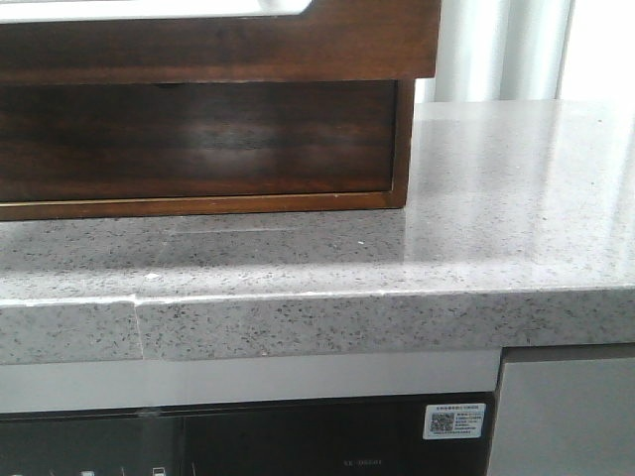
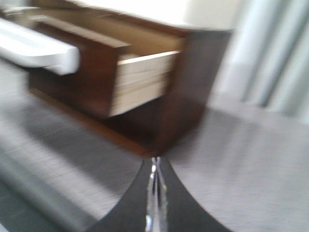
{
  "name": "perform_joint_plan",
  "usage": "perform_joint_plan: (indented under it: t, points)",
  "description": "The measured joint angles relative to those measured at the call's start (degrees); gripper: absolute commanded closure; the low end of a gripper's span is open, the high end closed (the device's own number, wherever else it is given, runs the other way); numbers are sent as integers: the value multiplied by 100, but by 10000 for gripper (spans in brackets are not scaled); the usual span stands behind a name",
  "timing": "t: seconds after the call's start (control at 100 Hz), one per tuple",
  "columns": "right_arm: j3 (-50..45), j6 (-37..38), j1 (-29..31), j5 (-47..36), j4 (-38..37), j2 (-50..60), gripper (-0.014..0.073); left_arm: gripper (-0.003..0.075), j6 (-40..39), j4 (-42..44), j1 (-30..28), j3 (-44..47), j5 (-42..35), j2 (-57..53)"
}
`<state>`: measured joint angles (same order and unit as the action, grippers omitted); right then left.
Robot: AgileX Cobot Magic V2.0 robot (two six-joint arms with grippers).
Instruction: Put scissors in drawer with both arms
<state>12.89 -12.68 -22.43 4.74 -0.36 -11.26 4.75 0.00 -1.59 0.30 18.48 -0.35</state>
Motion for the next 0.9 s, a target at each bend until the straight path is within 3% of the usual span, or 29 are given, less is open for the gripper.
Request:
perform_joint_plan:
  t: [0.19, 0.44, 0.9]
  points:
    - [-548, 689, 1559, -1061, -351, 633, 690, 717, 0, 0, 0, 0, 0, 0]
    - [-1202, 1300, 3097, -973, -476, 1177, 690, 717, 0, 0, 0, 0, 11, 0]
    - [-1383, 1434, 3336, 1360, -476, 1177, 690, 717, 12, 0, 0, 0, 11, 0]
